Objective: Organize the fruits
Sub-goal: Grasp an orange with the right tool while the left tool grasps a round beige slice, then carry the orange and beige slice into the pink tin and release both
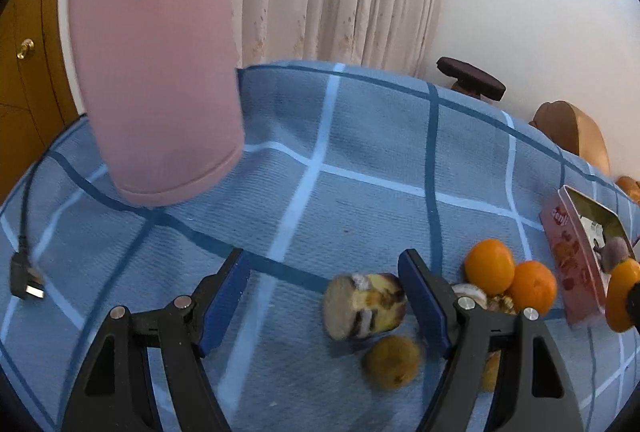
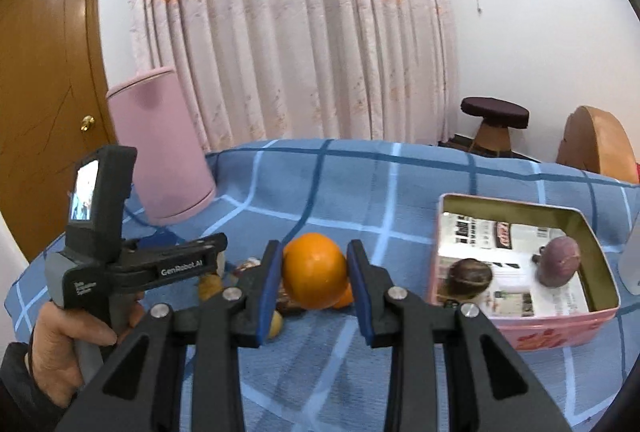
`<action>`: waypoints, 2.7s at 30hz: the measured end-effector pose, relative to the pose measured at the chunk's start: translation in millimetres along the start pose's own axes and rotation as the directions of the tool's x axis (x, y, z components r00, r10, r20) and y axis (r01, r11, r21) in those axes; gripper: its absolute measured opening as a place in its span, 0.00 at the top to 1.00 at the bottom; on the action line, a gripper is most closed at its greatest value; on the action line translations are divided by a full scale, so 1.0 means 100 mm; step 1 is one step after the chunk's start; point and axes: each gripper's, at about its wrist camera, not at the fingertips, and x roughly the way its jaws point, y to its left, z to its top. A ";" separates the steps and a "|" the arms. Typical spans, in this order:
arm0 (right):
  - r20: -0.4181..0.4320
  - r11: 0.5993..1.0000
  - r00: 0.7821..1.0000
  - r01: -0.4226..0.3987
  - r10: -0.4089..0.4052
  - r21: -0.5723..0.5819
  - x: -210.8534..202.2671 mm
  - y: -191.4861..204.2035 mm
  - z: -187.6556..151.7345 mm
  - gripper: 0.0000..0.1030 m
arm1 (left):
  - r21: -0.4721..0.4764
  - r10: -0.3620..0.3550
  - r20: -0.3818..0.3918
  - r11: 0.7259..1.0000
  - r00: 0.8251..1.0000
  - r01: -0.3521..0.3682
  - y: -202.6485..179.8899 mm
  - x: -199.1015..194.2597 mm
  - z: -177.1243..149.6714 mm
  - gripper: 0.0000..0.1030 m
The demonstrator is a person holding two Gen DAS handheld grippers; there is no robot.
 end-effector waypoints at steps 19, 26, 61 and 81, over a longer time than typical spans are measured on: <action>0.041 0.999 0.998 0.048 -0.047 0.000 -0.12 -0.10 0.00 0.65 | -0.117 -0.052 0.083 0.991 0.995 0.062 0.28 -0.19 -0.08 0.63; 0.060 0.993 0.991 0.116 -0.117 0.022 -0.23 -0.38 0.01 0.65 | -0.070 -0.039 0.215 0.996 0.976 0.056 0.06 -0.40 -0.08 0.63; -0.026 0.929 0.942 0.335 -0.335 0.160 -0.56 -1.99 -0.06 0.65 | 0.299 -0.298 0.128 0.921 0.946 0.249 -2.39 -0.39 -0.35 0.63; -0.105 0.936 0.950 0.309 -0.295 0.170 -0.40 -2.03 -0.15 0.65 | 0.305 -0.245 0.076 0.929 0.967 0.211 -2.50 -0.28 -0.36 0.63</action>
